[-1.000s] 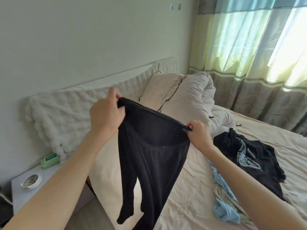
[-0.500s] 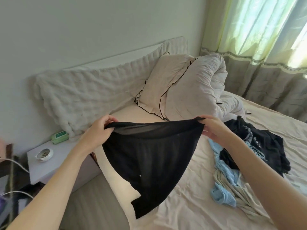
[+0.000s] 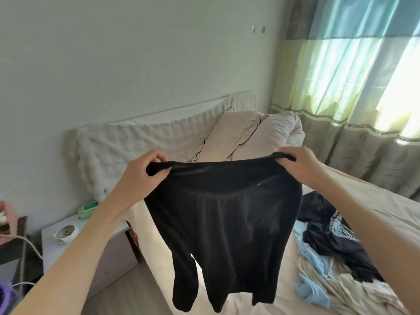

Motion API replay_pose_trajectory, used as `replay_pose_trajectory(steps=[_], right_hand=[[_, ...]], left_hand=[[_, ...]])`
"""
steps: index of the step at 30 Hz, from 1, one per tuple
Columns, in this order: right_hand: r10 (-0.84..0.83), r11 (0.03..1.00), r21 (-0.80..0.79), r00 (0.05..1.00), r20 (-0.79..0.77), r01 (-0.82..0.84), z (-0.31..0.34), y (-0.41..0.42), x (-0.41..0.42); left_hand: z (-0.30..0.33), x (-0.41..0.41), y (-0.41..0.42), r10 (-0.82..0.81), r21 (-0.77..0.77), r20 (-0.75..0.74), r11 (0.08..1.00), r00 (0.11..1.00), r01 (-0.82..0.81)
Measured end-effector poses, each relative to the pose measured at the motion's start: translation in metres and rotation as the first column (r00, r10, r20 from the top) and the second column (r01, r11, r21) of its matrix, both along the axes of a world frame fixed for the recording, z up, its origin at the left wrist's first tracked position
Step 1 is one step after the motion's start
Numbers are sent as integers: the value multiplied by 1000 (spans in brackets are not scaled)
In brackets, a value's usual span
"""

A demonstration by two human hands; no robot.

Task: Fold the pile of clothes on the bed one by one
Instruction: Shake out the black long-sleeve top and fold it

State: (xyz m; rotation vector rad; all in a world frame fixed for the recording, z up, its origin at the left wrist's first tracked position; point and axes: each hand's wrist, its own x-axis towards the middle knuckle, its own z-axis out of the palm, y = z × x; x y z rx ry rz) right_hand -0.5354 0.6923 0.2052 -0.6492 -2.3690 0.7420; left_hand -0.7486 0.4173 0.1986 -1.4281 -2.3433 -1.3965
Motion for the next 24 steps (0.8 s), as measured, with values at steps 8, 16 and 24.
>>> replay_pose_trajectory(steps=[8,16,24], right_hand=[[138,972,-203,987,87,-118,11,-53,34],[268,932,-320,918,292,-170,6,-82,75],[-130,967,-241,976,-174,86,-43,-99,68]], left_hand=[[7,2,-43,-241,49,211,971,947,236],[-1,-10,-65,-3,275,143,961,990,-37],[-12,-1,-82,110,263,145,954,983,-146]])
